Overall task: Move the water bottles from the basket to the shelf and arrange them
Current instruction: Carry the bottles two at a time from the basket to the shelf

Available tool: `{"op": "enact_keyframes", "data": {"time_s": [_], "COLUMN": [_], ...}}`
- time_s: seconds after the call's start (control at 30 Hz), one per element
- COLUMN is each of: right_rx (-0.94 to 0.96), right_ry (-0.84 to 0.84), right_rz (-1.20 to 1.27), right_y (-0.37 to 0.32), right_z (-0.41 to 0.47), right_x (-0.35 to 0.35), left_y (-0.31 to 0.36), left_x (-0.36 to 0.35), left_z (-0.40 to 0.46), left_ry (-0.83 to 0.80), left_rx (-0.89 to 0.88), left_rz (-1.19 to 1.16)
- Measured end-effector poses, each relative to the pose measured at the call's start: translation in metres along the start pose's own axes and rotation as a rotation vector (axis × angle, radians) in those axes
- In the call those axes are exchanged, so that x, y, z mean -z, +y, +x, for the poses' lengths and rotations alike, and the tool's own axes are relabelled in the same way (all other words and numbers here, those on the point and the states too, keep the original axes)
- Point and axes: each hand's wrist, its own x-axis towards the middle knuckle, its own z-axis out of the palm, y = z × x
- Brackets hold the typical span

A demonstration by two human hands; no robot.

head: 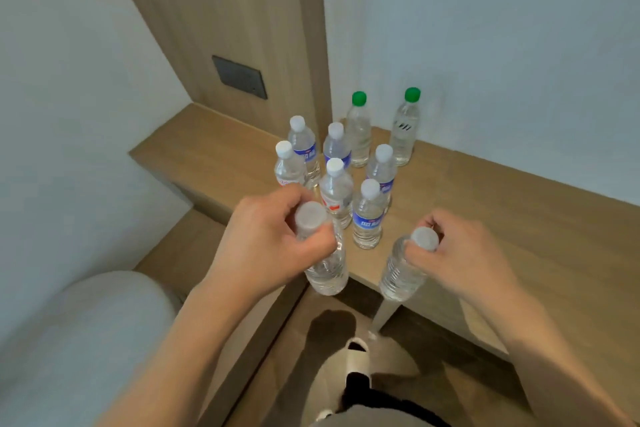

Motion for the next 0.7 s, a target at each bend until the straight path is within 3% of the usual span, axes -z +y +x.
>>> {"op": "enact_keyframes", "data": {"time_s": [0.3,0.37,0.47,0.7], "right_rx": [-0.107,-0.085,0.169,0.043], "right_ry": [-0.048,0.051,0.324,0.348], "right_rz": [-0.015,-0.035,-0.082,-0.043], "right_y": [0.056,0.062,0.068,0.060], "right_z": [0.085,0.089,0.094,0.103], "right_x": [-0.009,-0.017,-0.029,-0.043], "left_y": [0.033,0.046,0.065,0.087], "left_x": [-0.027,-0.029,-0.037,-0.076], "left_z": [0.114,0.142,0.185,0.244], "left_ry": [-0.133,-0.134,-0.115,-0.211], "left_rx": [-0.119,-0.149,-0.168,-0.261], "left_rz": [-0.142,-0.137,-0.163,-0.066]}}
